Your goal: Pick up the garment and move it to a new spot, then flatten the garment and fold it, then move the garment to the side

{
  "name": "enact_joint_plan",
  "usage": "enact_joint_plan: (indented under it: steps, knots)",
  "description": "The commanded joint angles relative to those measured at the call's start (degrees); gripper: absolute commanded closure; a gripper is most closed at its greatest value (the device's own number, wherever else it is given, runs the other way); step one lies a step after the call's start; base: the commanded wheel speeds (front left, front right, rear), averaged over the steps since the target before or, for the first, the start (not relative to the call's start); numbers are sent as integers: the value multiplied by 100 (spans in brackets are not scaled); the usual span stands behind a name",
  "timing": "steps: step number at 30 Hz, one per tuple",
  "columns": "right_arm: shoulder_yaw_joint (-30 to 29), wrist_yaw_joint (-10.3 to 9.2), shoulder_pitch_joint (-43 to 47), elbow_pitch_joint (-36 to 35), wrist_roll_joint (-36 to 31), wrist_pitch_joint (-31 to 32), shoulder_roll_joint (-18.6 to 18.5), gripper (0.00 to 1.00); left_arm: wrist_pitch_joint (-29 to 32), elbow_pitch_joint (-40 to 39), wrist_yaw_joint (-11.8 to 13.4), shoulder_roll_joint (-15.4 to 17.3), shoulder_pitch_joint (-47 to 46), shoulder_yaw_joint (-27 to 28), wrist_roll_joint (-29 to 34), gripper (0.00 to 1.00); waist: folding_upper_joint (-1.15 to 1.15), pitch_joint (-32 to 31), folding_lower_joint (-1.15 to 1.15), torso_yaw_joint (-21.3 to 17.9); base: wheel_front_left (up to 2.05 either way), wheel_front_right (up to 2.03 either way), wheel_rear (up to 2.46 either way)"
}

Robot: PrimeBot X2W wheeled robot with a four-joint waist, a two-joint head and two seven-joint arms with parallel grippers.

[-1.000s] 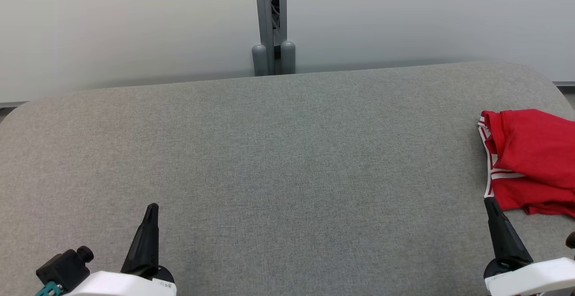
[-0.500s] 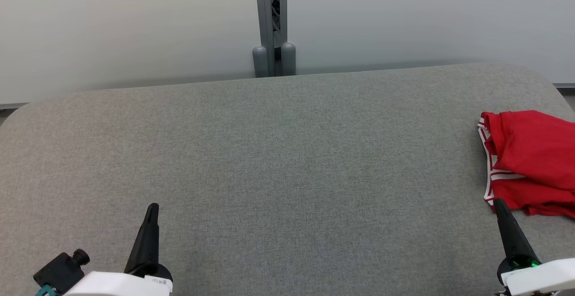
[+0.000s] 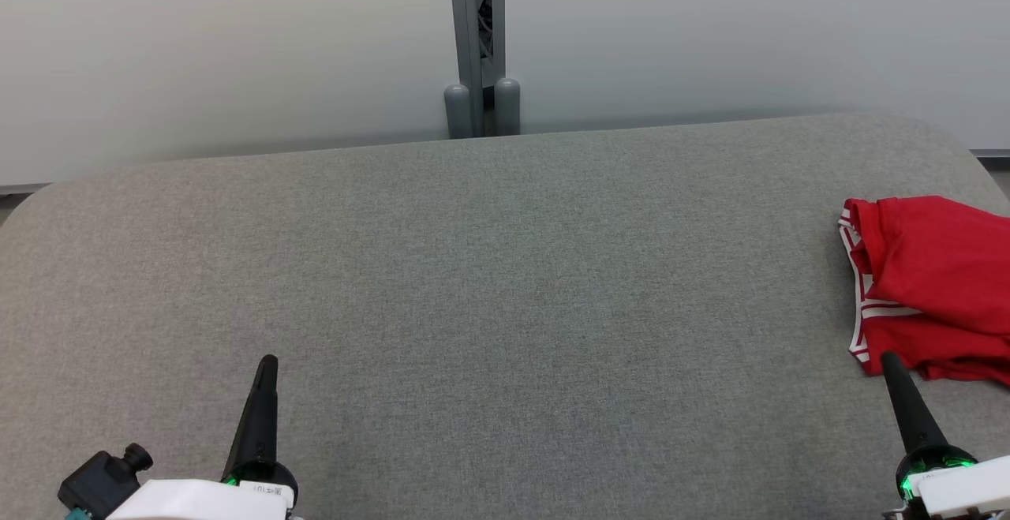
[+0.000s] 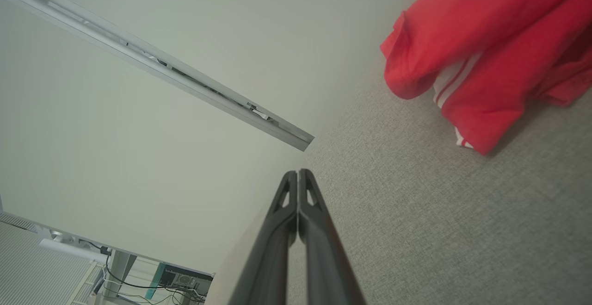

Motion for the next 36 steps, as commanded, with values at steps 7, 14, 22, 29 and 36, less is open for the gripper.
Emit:
enact_joint_plan:
  steps: [7, 14, 22, 29, 36]
  knots:
    - [-126, 1, -127, -1, 501, 157, -64, 100, 42, -31, -121, -56, 16, 93, -390, 100, 0, -14, 0, 2, 0, 0, 0]
    - [-213, 1, -125, 43, 889, 286, -60, 100, 78, -19, -193, -115, 28, 140, -701, 100, 0, -28, 0, 4, 0, 0, 0]
    - [-325, 1, -138, 86, 1304, 424, -51, 100, 106, -6, -279, -195, 42, 190, -1033, 100, 0, -45, 0, 7, 0, 0, 0]
    - [-408, 1, -153, 111, 1638, 544, -40, 100, 134, 7, -344, -246, 54, 230, -1304, 100, 0, -59, 0, 9, 0, 0, 0]
    - [-492, 1, -166, 141, 1916, 649, -31, 100, 158, 18, -400, -289, 63, 265, -1536, 100, 0, -71, 0, 11, 0, 0, 0]
